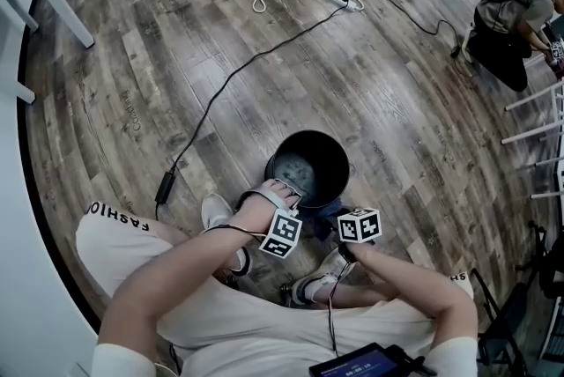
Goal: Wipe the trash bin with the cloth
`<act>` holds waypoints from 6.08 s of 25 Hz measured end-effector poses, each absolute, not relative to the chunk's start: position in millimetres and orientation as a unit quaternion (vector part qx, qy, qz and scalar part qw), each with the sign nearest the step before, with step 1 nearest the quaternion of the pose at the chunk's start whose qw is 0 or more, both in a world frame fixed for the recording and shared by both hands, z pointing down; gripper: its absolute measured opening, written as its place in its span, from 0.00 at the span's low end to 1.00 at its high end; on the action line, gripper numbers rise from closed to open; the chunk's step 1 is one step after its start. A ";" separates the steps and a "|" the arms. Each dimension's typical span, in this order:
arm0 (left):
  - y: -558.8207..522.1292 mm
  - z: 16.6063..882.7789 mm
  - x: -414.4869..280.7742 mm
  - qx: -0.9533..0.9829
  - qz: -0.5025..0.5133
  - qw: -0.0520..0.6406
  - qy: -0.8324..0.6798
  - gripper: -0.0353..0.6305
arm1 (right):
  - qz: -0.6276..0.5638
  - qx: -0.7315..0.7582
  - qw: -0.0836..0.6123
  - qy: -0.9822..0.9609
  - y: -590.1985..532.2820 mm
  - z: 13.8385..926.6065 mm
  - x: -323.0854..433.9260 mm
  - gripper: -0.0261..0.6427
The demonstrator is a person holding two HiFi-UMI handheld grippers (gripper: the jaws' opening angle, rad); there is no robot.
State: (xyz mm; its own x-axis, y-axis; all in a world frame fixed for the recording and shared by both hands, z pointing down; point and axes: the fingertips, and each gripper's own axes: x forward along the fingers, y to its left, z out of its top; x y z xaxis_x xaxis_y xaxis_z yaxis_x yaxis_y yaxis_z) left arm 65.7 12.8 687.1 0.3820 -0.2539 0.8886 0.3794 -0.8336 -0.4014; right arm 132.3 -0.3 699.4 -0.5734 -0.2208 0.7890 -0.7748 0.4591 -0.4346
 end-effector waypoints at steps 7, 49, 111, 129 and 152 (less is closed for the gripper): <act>13.0 686.4 66.8 -0.782 -0.555 0.281 -0.039 0.18 | 0.427 0.320 0.352 -0.769 -4.6 768.3 136.9 0.16; 14.1 690.4 60.1 -0.766 -0.573 0.286 -0.051 0.21 | 0.467 0.393 0.292 -0.736 8.8 667.9 136.1 0.16; 4.8 689.7 46.8 -0.778 -0.573 0.252 -0.046 0.27 | 0.502 0.409 0.234 -0.725 11.7 643.4 137.4 0.16; 21.7 689.2 64.5 -0.778 -0.570 0.258 -0.057 0.16 | 0.468 0.405 0.300 -0.726 -18.3 755.9 160.4 0.16; 19.4 689.2 71.3 -0.778 -0.572 0.258 -0.040 0.17 | 0.515 0.449 0.304 -0.664 -27.4 864.9 181.5 0.16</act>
